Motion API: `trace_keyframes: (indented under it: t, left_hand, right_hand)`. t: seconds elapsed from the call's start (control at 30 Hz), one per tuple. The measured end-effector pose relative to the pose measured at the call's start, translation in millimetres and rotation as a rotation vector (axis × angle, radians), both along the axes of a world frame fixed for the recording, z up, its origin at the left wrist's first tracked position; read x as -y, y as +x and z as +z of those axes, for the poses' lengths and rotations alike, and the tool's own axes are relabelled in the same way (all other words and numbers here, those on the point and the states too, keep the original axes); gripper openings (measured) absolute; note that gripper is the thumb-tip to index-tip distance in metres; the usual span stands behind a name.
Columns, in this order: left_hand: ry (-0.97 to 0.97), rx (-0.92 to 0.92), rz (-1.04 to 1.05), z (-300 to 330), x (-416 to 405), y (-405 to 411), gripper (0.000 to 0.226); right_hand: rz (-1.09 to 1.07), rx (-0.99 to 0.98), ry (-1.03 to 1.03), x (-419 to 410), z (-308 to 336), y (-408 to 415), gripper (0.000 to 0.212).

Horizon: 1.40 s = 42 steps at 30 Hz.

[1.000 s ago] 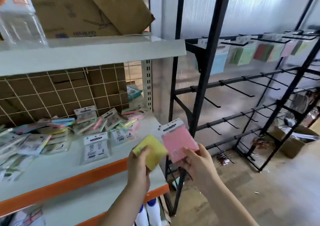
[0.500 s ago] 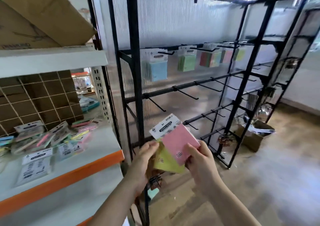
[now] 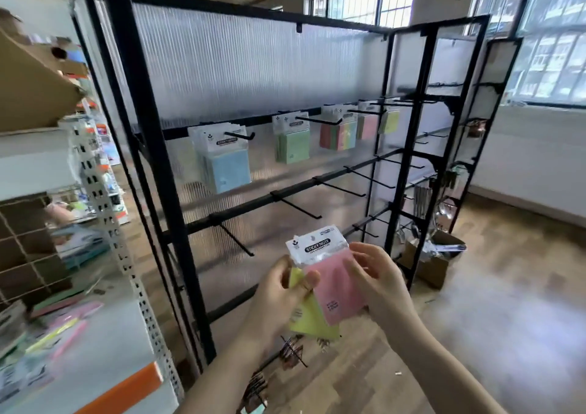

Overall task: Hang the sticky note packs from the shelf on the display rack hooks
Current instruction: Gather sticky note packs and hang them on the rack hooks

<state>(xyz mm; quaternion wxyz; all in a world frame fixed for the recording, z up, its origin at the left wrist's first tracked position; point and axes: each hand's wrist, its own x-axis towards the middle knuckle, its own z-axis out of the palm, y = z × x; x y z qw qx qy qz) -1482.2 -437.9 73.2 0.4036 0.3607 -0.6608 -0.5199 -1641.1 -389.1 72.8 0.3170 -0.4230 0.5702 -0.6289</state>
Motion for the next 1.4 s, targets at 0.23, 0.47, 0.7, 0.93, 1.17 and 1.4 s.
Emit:
trace_keyframes:
  t: [0.23,0.47,0.7,0.93,1.17,1.4]
  left_hand:
    - [-0.109,-0.017,-0.109,19.4,66.1,-59.1,0.029]
    - [-0.046,-0.103,-0.064,25.5,127.6,-108.2,0.076]
    - [-0.015,-0.065,0.029,20.2,177.5,-152.3,0.044]
    - [-0.103,-0.068,-0.074,23.7,201.7,-213.9,0.045]
    - [-0.093,0.012,-0.201,41.3,206.3,-290.3,0.029]
    - [-0.207,0.096,0.004,64.4,215.3,-365.3,0.047]
  right_hand:
    - [-0.086,-0.163,0.12,68.1,39.2,-51.6,0.021]
    - [-0.195,-0.043,-0.103,109.9,51.4,-92.1,0.027]
    - [-0.289,0.064,-0.204,129.7,37.6,-144.9,0.022]
    - [-0.371,0.094,-0.194,156.3,25.4,-216.7,0.023]
    - [-0.386,-0.059,-0.264,181.1,33.2,-305.5,0.025]
    - [-0.182,-0.174,-0.298,208.4,58.2,-375.1,0.028]
